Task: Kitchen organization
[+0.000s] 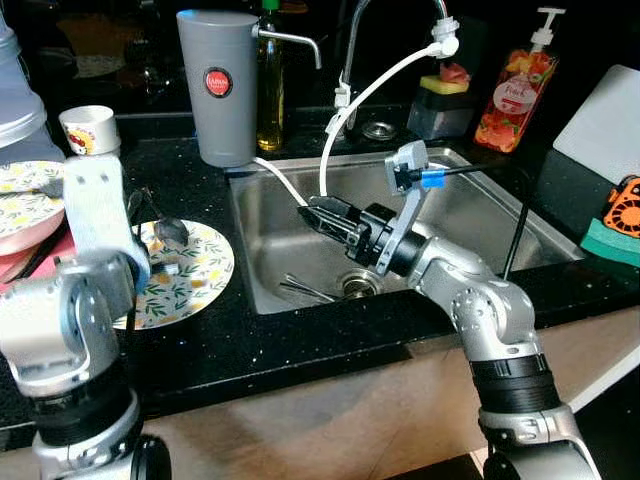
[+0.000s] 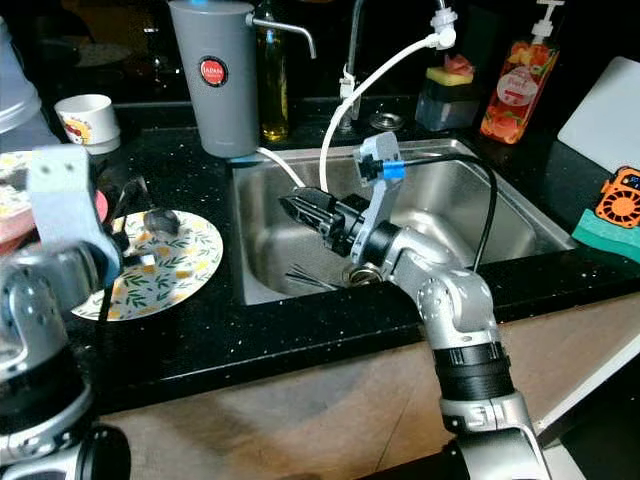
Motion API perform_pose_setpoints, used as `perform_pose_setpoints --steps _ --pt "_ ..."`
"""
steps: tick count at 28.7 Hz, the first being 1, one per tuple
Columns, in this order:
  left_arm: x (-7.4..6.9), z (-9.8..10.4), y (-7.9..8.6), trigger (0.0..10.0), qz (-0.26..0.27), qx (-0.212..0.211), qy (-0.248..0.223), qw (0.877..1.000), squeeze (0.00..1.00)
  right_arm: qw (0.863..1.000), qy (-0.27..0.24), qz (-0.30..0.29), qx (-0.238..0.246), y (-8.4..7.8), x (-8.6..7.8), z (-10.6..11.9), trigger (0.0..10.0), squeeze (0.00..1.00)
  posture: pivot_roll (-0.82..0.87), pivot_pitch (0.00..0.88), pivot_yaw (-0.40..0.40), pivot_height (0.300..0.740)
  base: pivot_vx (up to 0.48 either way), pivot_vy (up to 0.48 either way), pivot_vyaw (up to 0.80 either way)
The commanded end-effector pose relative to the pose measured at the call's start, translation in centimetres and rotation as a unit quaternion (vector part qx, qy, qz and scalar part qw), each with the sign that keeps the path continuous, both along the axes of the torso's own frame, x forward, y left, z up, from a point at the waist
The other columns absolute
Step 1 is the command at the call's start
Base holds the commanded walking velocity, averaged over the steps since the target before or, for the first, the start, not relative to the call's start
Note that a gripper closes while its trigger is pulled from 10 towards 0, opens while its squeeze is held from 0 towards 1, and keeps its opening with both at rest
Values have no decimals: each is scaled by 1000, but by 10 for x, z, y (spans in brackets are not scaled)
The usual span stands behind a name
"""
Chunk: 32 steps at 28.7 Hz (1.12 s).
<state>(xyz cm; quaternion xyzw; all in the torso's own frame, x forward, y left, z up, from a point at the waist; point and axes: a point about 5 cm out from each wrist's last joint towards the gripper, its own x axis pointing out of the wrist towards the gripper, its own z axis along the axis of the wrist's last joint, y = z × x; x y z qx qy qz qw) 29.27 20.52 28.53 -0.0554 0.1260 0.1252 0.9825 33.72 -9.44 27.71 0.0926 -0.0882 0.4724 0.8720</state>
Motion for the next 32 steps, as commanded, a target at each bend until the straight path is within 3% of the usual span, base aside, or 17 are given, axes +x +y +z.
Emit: perform_pose_setpoints --steps 1,3,4,5,9,10,11,12,13,14,18,19,23,25,31,32 --pt "0 9 4 0 14 7 -24 1000 0 1000 3 -2 1 -4 1 2 10000 0 26 100 -31 740 0 0 0" --pt "6 24 -6 0 -39 29 -86 995 0 1000 2 -4 4 -4 2 4 10000 0 26 103 -32 740 0 0 0" --pt "6 24 -6 0 -39 29 -86 995 0 1000 2 -4 4 -4 2 4 10000 0 26 103 -32 740 0 0 0" --pt "8 27 -16 0 -82 37 -102 991 0 1000 -1 -8 9 -4 2 6 10000 0 26 103 -32 740 0 0 0" --pt "10 29 -29 0 -140 38 -112 983 0 1000 -3 -17 17 -5 4 8 10000 0 25 103 -32 740 0 0 0" --pt "10 30 -40 902 -187 71 -119 972 0 999 -4 -32 31 -6 6 11 10000 0 24 103 -34 740 0 0 0" --pt "13 32 -53 0 -232 91 -131 960 0 997 1 -57 59 -9 9 14 10000 0 23 102 -32 740 0 0 0" --pt "13 32 -53 0 -232 91 -131 960 0 997 1 -57 59 -9 9 14 10000 0 23 102 -32 740 0 0 0" --pt "14 35 -56 0 -238 83 -138 958 0 995 5 -67 70 -9 11 15 10000 0 23 102 -32 740 0 0 0" --pt "14 42 -60 0 -282 70 -178 940 0 991 9 -92 95 -12 14 17 10000 0 19 101 -30 740 0 0 0" --pt "17 44 -59 0 -303 61 -207 928 0 988 13 -103 116 -14 15 18 10000 0 18 102 -29 740 0 0 0" --pt "19 42 -56 0 -322 55 -224 918 0 986 16 -103 129 -14 14 19 10000 0 16 101 -28 740 0 0 0" --pt "23 43 -49 0 -356 -7 -258 898 0 982 31 -97 159 -10 12 20 10000 0 8 103 -24 740 0 0 0" --pt "23 44 -45 0 -372 -29 -268 888 0 981 40 -87 171 -8 10 21 10000 0 5 105 -24 740 0 0 0" --pt "17 44 -43 0 -455 -105 -281 839 0 976 70 -46 201 0 5 20 10000 0 6 107 -27 740 0 0 0" --pt "17 43 -43 0 -465 -107 -279 833 0 975 75 -38 208 2 4 20 10000 71 6 107 -27 740 0 0 0"
